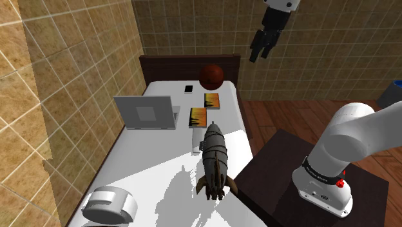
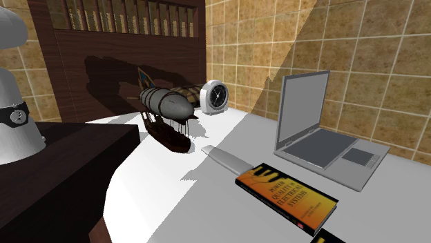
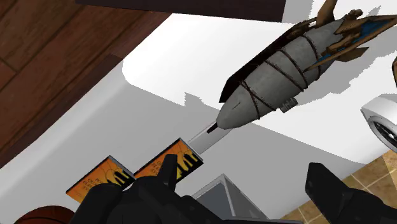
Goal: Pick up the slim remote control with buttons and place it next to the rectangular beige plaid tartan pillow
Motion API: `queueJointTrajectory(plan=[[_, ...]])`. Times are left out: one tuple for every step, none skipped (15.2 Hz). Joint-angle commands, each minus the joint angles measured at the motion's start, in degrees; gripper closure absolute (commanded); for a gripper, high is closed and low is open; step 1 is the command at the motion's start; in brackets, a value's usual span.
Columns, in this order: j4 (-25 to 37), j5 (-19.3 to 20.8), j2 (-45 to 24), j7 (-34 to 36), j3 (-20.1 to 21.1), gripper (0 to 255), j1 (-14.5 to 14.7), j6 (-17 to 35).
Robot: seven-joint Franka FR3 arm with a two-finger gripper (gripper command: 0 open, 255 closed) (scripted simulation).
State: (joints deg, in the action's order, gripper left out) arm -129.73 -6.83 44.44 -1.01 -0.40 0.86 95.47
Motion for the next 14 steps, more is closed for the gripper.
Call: queueJointTrajectory(plan=[[0.00,0.00,0.00,0.00,0.00,0,0.00,0.00],[-1.28,-0.29,-0.55,1.30,0.83,0,-0.19,1.73],[-2.49,-0.57,-1.18,2.59,1.66,0,-0.37,3.48],[-3.62,-0.86,-1.91,3.89,2.50,0,-0.55,5.23],[-4.67,-1.13,-2.72,5.19,3.33,0,-0.71,6.99],[-5.65,-1.39,-3.63,6.49,4.16,0,-0.87,8.76],[-6.54,-1.64,-4.62,7.80,4.98,0,-1.03,10.54],[-7.35,-1.88,-5.71,9.10,5.82,0,-1.20,12.32],[-8.09,-2.09,-6.88,10.42,6.65,0,-1.37,14.11],[-8.74,-2.28,-8.14,11.74,7.46,0,-1.53,15.90],[-9.31,-2.45,-9.49,13.07,8.29,0,-1.72,17.69],[-9.80,-2.58,-10.92,14.42,9.10,0,-1.91,19.49],[-10.21,-2.68,-12.44,15.77,9.92,0,-2.12,21.28],[-10.54,-2.73,-14.04,17.14,10.74,0,-2.35,23.06]])
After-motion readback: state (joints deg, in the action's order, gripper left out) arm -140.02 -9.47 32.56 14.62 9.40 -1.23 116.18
